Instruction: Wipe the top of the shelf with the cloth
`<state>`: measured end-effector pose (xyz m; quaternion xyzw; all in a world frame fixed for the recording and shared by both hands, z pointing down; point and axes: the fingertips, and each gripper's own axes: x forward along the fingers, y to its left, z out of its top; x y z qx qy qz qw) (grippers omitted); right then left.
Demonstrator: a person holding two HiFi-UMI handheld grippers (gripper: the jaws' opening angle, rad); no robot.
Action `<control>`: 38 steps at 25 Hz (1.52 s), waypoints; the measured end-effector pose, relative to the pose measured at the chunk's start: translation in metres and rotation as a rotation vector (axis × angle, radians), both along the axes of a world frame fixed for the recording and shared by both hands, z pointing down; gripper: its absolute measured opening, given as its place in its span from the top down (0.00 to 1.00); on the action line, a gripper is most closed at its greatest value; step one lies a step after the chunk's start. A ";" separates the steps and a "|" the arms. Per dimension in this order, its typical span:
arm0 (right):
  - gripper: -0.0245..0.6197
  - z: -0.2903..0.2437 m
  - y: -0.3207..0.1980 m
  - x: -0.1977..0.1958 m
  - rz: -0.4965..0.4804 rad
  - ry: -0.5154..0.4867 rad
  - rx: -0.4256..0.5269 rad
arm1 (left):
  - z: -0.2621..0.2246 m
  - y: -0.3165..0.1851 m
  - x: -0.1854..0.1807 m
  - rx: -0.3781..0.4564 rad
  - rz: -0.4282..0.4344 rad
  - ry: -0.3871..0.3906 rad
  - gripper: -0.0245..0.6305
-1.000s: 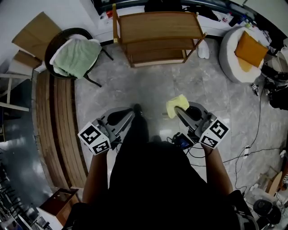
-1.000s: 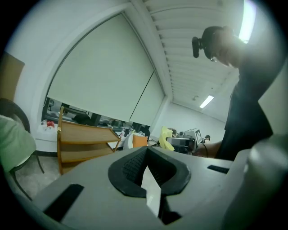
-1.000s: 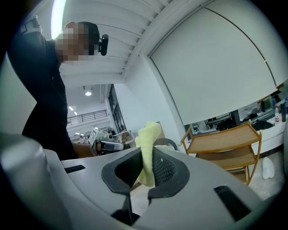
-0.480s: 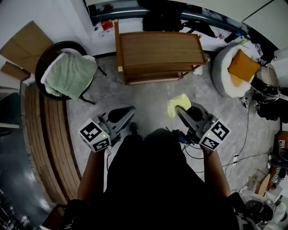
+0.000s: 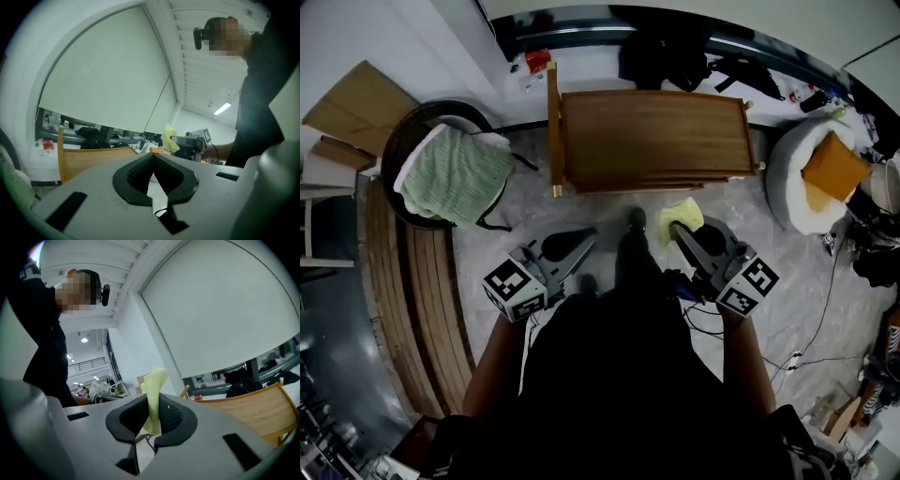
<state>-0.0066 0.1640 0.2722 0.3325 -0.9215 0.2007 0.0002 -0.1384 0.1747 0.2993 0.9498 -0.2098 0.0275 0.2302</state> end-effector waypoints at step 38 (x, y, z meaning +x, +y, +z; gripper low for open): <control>0.89 0.214 -0.354 -0.133 -0.150 0.227 -0.445 | 0.110 -0.348 -0.036 -0.437 -0.528 -0.302 0.94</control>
